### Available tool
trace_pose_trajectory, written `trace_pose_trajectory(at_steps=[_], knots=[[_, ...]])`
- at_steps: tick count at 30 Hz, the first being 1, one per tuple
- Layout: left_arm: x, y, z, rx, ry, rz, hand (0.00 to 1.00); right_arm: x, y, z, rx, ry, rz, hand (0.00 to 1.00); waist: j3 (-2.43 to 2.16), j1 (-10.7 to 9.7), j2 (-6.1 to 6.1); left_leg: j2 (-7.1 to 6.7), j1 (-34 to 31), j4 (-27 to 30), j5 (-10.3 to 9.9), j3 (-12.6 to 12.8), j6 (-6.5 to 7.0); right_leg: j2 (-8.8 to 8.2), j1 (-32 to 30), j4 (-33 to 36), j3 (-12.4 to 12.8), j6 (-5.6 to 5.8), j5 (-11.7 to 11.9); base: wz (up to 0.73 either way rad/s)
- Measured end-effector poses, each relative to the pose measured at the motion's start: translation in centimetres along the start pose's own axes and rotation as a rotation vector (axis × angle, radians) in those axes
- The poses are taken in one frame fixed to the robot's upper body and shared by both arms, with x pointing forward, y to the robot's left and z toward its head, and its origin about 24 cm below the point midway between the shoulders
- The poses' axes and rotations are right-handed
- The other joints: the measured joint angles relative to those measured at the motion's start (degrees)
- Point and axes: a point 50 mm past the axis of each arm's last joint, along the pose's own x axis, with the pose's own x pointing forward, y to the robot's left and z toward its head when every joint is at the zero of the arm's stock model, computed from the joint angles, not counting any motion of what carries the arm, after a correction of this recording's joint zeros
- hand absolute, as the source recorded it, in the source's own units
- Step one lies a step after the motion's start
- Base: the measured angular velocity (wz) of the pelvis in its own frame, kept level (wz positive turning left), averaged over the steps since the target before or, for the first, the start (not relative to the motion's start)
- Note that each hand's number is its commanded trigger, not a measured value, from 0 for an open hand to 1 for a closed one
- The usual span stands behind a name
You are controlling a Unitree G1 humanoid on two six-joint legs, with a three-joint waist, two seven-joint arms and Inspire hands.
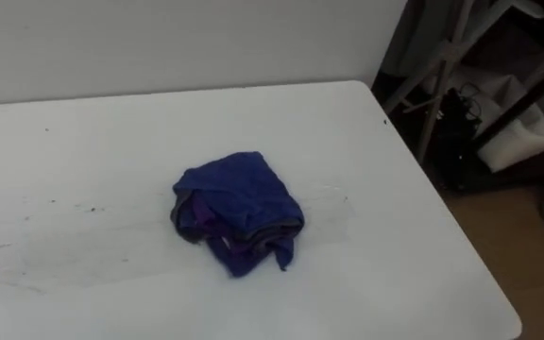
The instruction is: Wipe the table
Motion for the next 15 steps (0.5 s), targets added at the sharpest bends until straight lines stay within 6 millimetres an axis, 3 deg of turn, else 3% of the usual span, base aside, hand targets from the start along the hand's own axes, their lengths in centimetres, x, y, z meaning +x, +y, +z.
trace_pose_trajectory(at_steps=[1,2,4,9,11,12,13,15], knots=[[-0.1,0.1,-0.6,0.002,0.021,0.002,0.00,0.0,-0.4,-1.8,-0.004,0.081,-0.007,0.00,-0.17,-0.09,0.31,0.00,0.19,-0.04,-0.02,-0.01,0.00,0.00,0.09,0.03,0.03,0.00,-0.04,0.00],[-0.1,0.2,-0.7,0.004,0.027,0.002,0.00,-0.1,-0.6,-2.8,-0.014,0.120,-0.009,0.00,-0.08,-0.15,0.48,0.00,0.36,-0.07,-0.02,-0.01,0.00,0.00,0.20,0.02,0.04,0.00,-0.05,0.00],[-0.1,0.3,-1.0,0.003,0.040,0.006,0.00,-0.7,-1.2,-6.8,-0.059,0.278,-0.008,0.00,0.06,0.04,0.79,0.00,0.56,-0.37,-0.03,-0.02,0.01,0.00,0.33,-0.04,0.04,0.10,-0.19,0.00],[-0.1,0.1,-1.1,0.002,0.067,-0.001,0.00,-2.9,-1.9,-12.5,-0.155,0.488,0.053,0.00,0.15,0.16,1.04,-0.01,0.68,-0.43,-0.16,-0.22,0.05,0.00,0.65,-0.22,-0.23,0.19,-0.32,0.02],[-0.1,-0.2,-1.2,0.015,0.071,-0.012,0.00,-4.1,-1.6,-14.1,-0.215,0.521,0.118,0.00,0.20,0.12,1.12,-0.01,0.87,-0.37,-0.17,-0.44,0.05,0.00,1.01,-0.31,-0.40,0.23,-0.38,0.06],[0.0,-0.6,-1.1,0.028,0.072,-0.025,0.00,-5.2,-1.1,-15.3,-0.265,0.546,0.175,0.00,-0.03,0.22,1.57,0.01,0.87,-0.30,-0.23,-0.55,0.05,0.00,1.21,-0.48,-0.53,0.24,-0.39,0.04],[0.0,-1.1,-1.2,0.042,0.081,-0.042,0.00,-6.4,-0.3,-16.3,-0.324,0.567,0.246,0.00,0.15,0.35,1.28,0.03,0.93,-0.31,-0.32,-0.52,0.03,0.03,1.23,-0.55,-0.51,0.24,-0.38,0.00],[0.0,-2.0,-1.5,0.078,0.097,-0.068,0.00,-8.2,1.3,-17.3,-0.421,0.573,0.372,0.00,-0.05,0.51,1.89,0.06,1.01,-0.31,-0.41,-0.51,0.06,0.18,1.56,-1.09,-0.50,0.31,-0.18,0.00]])
